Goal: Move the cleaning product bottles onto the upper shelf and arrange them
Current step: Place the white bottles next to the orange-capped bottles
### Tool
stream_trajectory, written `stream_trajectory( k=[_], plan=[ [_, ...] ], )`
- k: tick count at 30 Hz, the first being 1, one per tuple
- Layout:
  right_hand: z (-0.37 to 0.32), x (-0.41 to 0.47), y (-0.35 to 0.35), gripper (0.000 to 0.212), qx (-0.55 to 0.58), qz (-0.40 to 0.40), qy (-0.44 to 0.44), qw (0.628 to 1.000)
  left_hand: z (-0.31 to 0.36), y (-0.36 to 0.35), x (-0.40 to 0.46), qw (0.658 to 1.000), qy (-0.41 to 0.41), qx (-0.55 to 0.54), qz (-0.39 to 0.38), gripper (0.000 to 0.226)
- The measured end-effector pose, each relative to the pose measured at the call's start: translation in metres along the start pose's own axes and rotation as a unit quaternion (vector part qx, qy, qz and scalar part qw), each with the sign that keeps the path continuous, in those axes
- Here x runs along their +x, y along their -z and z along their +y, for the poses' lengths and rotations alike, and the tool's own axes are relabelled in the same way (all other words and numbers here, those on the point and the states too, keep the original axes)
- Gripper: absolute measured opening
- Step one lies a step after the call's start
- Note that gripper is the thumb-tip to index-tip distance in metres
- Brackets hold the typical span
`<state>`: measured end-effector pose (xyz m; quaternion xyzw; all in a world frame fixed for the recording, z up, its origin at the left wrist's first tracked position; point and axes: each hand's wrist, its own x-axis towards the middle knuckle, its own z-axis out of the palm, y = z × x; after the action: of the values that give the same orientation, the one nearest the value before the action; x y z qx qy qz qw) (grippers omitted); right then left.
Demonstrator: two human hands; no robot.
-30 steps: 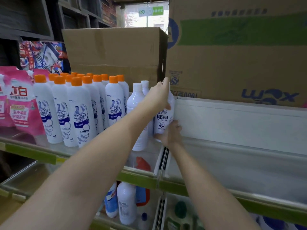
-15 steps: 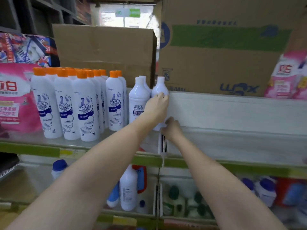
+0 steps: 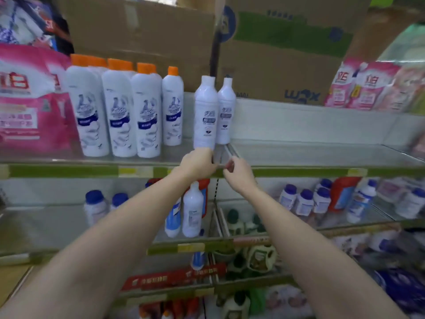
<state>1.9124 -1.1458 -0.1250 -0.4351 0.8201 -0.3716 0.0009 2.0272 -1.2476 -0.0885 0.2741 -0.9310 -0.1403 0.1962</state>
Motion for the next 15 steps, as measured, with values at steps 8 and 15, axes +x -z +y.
stream_trajectory(
  k=[8, 15],
  plan=[
    [-0.001, -0.078, -0.095, 0.009, -0.070, -0.141, -0.004, 0.987, -0.090, -0.054, -0.113, 0.989, 0.072, 0.058, -0.117, 0.026],
    [0.017, -0.118, -0.135, 0.005, -0.088, -0.182, -0.018, 0.979, -0.117, -0.089, -0.154, 0.986, 0.076, 0.068, -0.132, 0.011]
  ],
)
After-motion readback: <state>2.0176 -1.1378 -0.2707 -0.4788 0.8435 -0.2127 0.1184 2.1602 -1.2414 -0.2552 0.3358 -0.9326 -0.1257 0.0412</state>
